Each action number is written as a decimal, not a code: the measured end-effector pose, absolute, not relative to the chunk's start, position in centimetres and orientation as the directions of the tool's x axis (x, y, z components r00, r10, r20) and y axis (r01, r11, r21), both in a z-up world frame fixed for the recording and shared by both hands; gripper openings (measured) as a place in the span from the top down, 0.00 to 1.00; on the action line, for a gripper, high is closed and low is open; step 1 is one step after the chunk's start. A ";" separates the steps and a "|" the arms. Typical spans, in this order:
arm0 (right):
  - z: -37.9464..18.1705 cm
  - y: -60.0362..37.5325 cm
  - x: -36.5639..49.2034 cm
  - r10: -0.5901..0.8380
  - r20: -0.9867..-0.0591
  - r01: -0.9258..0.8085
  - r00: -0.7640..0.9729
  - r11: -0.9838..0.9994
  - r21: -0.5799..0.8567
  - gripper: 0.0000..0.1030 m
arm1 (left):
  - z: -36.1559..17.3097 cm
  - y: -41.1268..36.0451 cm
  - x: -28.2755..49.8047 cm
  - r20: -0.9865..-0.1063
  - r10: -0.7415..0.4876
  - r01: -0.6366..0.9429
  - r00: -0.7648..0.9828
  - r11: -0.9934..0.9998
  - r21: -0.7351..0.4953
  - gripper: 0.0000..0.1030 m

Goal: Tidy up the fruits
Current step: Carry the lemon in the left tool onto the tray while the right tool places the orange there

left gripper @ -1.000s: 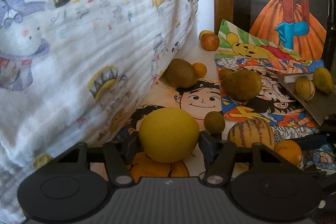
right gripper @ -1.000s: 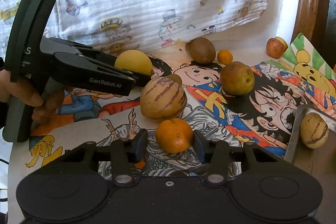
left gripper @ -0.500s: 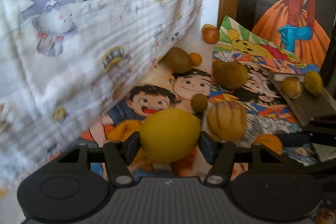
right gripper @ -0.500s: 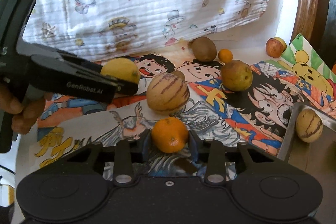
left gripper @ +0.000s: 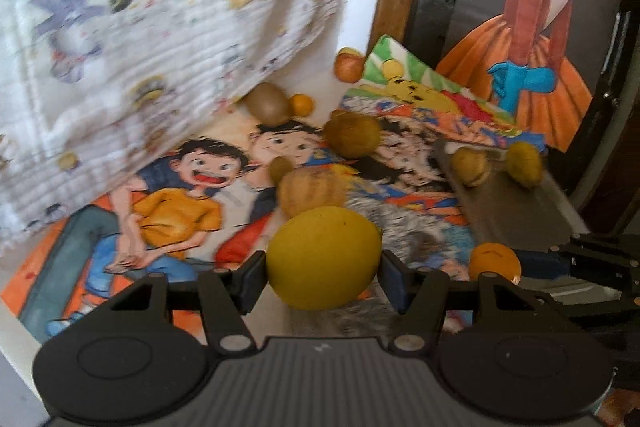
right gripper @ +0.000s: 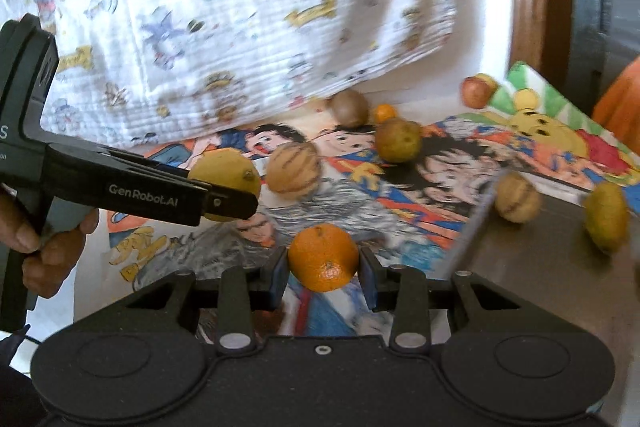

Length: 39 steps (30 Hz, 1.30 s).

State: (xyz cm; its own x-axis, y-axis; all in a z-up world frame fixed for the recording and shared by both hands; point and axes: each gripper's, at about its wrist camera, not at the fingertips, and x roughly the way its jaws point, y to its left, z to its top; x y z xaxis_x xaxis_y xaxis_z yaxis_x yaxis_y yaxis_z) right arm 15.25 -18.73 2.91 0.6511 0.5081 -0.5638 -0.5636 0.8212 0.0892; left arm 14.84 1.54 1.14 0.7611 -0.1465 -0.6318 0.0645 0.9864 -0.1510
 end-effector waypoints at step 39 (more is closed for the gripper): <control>-0.9 -34.8 22.7 0.198 -0.507 -0.248 0.839 0.968 -0.031 0.62 | -0.5 -15.6 23.8 -0.603 -0.295 0.280 0.741 0.952 -0.122 0.37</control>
State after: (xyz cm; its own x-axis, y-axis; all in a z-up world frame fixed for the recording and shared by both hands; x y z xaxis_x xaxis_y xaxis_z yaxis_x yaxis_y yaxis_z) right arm 22.69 -34.79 -0.92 0.8386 0.1984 -0.5074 -0.2479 0.9683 -0.0310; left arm 23.80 -15.57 -0.52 0.7411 -0.2949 -0.6032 0.2795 0.9523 -0.1222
